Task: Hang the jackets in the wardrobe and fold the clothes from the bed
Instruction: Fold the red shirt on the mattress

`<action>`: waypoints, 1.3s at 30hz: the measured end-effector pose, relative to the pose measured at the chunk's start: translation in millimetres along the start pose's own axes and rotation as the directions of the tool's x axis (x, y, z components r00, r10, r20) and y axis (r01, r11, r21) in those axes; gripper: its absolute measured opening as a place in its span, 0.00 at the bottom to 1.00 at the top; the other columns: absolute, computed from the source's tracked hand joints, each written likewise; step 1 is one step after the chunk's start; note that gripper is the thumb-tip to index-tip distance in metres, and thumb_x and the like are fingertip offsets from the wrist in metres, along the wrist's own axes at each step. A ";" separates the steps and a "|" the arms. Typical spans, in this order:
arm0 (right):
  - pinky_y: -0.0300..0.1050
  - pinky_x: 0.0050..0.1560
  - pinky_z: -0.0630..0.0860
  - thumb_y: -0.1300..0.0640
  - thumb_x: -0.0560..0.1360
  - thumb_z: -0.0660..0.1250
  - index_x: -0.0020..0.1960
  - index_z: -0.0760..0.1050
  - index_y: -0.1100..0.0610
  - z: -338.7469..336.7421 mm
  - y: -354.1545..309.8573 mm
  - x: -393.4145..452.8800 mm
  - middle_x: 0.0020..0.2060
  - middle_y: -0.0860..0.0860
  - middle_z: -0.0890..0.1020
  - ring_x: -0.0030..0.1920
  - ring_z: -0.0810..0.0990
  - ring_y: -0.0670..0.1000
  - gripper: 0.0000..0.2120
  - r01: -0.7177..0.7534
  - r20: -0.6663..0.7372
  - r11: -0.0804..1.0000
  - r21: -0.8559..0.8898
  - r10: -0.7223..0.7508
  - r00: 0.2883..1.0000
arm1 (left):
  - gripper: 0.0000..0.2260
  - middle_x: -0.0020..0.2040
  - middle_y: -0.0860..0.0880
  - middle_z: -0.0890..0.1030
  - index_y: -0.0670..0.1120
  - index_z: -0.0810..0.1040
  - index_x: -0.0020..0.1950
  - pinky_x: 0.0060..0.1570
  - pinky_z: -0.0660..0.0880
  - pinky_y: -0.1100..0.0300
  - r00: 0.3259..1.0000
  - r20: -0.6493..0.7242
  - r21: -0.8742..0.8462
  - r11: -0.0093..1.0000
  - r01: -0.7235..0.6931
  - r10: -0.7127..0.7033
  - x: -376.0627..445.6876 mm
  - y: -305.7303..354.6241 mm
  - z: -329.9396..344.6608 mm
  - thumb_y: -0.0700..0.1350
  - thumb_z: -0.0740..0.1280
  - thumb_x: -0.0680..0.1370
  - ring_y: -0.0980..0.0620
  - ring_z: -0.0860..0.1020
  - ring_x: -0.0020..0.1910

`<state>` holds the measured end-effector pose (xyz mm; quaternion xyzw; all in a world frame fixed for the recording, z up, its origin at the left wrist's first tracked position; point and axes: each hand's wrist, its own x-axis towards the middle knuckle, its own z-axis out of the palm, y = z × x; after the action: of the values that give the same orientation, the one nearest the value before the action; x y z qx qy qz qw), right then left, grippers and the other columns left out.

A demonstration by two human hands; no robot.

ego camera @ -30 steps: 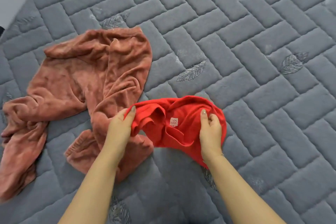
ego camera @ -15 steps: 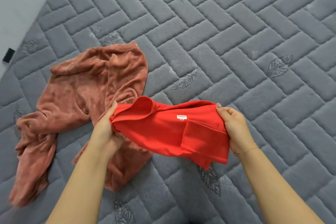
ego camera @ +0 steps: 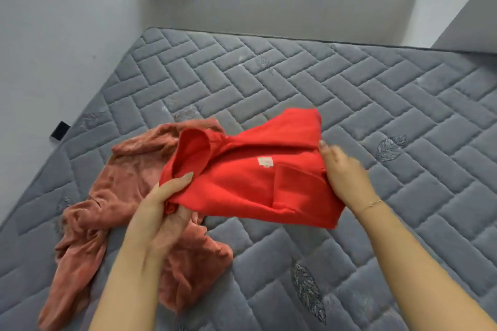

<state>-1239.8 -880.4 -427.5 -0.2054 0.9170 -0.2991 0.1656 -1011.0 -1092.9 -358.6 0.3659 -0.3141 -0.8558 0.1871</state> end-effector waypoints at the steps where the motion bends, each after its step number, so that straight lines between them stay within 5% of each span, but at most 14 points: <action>1: 0.54 0.50 0.69 0.41 0.83 0.49 0.58 0.74 0.58 17.2 16.6 -8.4 0.53 0.65 0.80 0.56 0.77 0.66 0.24 -0.081 0.108 0.985 -0.153 0.098 0.989 | 0.05 0.32 0.47 0.83 0.40 0.83 0.36 0.29 0.78 0.68 0.989 -0.116 -0.042 0.995 0.091 -0.095 -0.8 -19.8 -20.9 0.34 0.70 0.63 0.57 0.81 0.27; 5: 0.51 0.58 0.72 0.38 0.80 0.56 0.59 0.75 0.61 91.8 90.3 -71.7 0.59 0.62 0.79 0.61 0.77 0.61 0.27 -0.239 0.402 0.877 -0.418 0.414 0.817 | 0.06 0.25 0.51 0.71 0.45 0.75 0.42 0.20 0.71 0.69 0.810 -0.495 0.058 0.918 0.391 -0.314 -4.3 -126.9 -119.6 0.39 0.67 0.78 0.59 0.65 0.18; 9: 0.49 0.60 0.73 0.49 0.78 0.64 0.64 0.73 0.57 151.2 135.6 -126.1 0.61 0.56 0.78 0.61 0.77 0.56 0.18 -0.219 0.478 0.904 -0.368 0.386 0.789 | 0.12 0.46 0.44 0.77 0.44 0.70 0.63 0.45 0.77 0.52 0.754 -0.632 0.462 0.694 0.552 -0.180 -7.8 -198.5 -183.1 0.47 0.64 0.81 0.47 0.75 0.40; 12: 0.50 0.63 0.70 0.55 0.76 0.66 0.69 0.71 0.57 180.8 145.1 -142.4 0.63 0.54 0.73 0.64 0.73 0.55 0.21 -0.145 0.439 0.951 -0.272 0.257 0.861 | 0.20 0.61 0.39 0.75 0.41 0.71 0.66 0.61 0.72 0.49 0.826 -0.542 0.781 0.457 0.427 0.155 -7.7 -214.4 -194.5 0.41 0.71 0.76 0.42 0.75 0.54; 15: 0.50 0.62 0.70 0.62 0.73 0.66 0.67 0.72 0.56 198.0 144.7 -139.2 0.63 0.53 0.72 0.64 0.69 0.56 0.23 -0.080 0.368 0.972 -0.222 0.160 0.916 | 0.17 0.57 0.44 0.74 0.42 0.76 0.59 0.62 0.69 0.53 0.900 -0.112 0.992 0.101 0.076 0.422 -10.7 -222.7 -181.0 0.34 0.72 0.71 0.44 0.73 0.56; 17: 0.48 0.61 0.68 0.66 0.70 0.65 0.65 0.73 0.56 205.0 143.4 -133.3 0.62 0.53 0.72 0.64 0.69 0.56 0.23 -0.066 0.327 0.961 -0.267 0.155 0.932 | 0.15 0.53 0.50 0.75 0.45 0.78 0.55 0.58 0.68 0.59 0.922 0.205 0.979 -0.050 -0.200 0.329 -10.9 -230.7 -166.7 0.31 0.70 0.71 0.49 0.73 0.53; 19: 0.48 0.65 0.65 0.69 0.67 0.64 0.64 0.73 0.56 208.9 145.9 -128.9 0.65 0.54 0.70 0.67 0.68 0.57 0.27 -0.098 0.212 0.939 -0.331 0.175 0.961 | 0.16 0.54 0.52 0.75 0.46 0.79 0.55 0.58 0.70 0.58 0.926 0.371 0.928 -0.049 -0.369 0.071 -10.6 -245.9 -154.7 0.31 0.67 0.72 0.51 0.73 0.55; 22: 0.53 0.73 0.58 0.70 0.68 0.64 0.74 0.65 0.52 204.2 161.5 -121.7 0.76 0.55 0.60 0.75 0.58 0.58 0.36 -0.137 0.138 0.885 -0.444 0.219 0.966 | 0.29 0.73 0.52 0.64 0.50 0.66 0.73 0.70 0.62 0.58 0.923 0.311 0.926 -0.146 -0.348 -0.225 -1.5 -282.9 -152.2 0.41 0.69 0.74 0.52 0.63 0.72; 25: 0.54 0.70 0.64 0.69 0.68 0.65 0.78 0.58 0.47 195.6 183.9 -114.3 0.78 0.51 0.55 0.75 0.58 0.56 0.42 -0.047 0.250 0.883 -0.468 0.183 0.951 | 0.43 0.80 0.50 0.43 0.53 0.43 0.80 0.72 0.56 0.53 0.977 0.045 0.882 -0.451 -0.136 -0.207 16.9 -307.1 -157.7 0.54 0.70 0.75 0.49 0.52 0.77; 27: 0.54 0.63 0.70 0.69 0.67 0.67 0.77 0.61 0.47 191.2 197.0 -111.4 0.77 0.51 0.60 0.71 0.64 0.57 0.42 0.039 0.273 0.888 -0.459 0.099 0.957 | 0.42 0.80 0.50 0.43 0.55 0.42 0.79 0.71 0.57 0.53 0.991 -0.008 0.840 -0.539 -0.065 -0.132 26.8 -314.8 -162.4 0.56 0.68 0.76 0.49 0.53 0.77; 30: 0.58 0.55 0.76 0.71 0.65 0.72 0.71 0.73 0.53 189.0 212.5 -108.1 0.68 0.56 0.74 0.60 0.74 0.63 0.36 0.136 0.214 0.913 -0.383 -0.055 0.975 | 0.29 0.78 0.52 0.58 0.56 0.64 0.74 0.68 0.63 0.52 0.999 0.046 0.864 -0.501 -0.051 -0.023 30.4 -316.0 -167.1 0.52 0.70 0.75 0.48 0.63 0.73; 32: 0.58 0.49 0.79 0.71 0.67 0.74 0.62 0.80 0.58 188.6 217.8 -104.2 0.59 0.59 0.80 0.52 0.78 0.65 0.25 0.183 0.113 0.940 -0.289 -0.157 0.981 | 0.16 0.71 0.49 0.73 0.50 0.80 0.56 0.56 0.73 0.48 0.993 0.108 0.911 -0.404 -0.081 0.045 29.2 -314.4 -169.9 0.44 0.76 0.69 0.44 0.76 0.62; 34: 0.53 0.51 0.77 0.69 0.73 0.71 0.57 0.82 0.60 188.1 216.6 -100.8 0.55 0.57 0.81 0.49 0.77 0.62 0.14 0.193 0.091 0.960 -0.203 -0.178 0.980 | 0.10 0.67 0.48 0.77 0.45 0.81 0.47 0.50 0.75 0.48 0.989 0.134 0.939 -0.327 -0.104 0.069 26.5 -311.4 -173.4 0.38 0.76 0.68 0.43 0.79 0.55; 39: 0.48 0.55 0.73 0.67 0.78 0.64 0.56 0.79 0.60 184.6 208.6 -129.6 0.54 0.52 0.82 0.52 0.79 0.56 0.10 0.067 0.139 0.997 -0.025 -0.063 0.988 | 0.07 0.56 0.53 0.82 0.47 0.80 0.52 0.53 0.69 0.53 0.971 0.150 0.985 -0.116 -0.130 0.188 4.9 -296.0 -180.9 0.36 0.68 0.77 0.48 0.76 0.50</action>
<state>-1107.5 -753.8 -674.1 -0.2579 0.9006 -0.2757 0.2155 -906.4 -951.2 -657.5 0.3603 -0.8798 -0.3078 -0.0369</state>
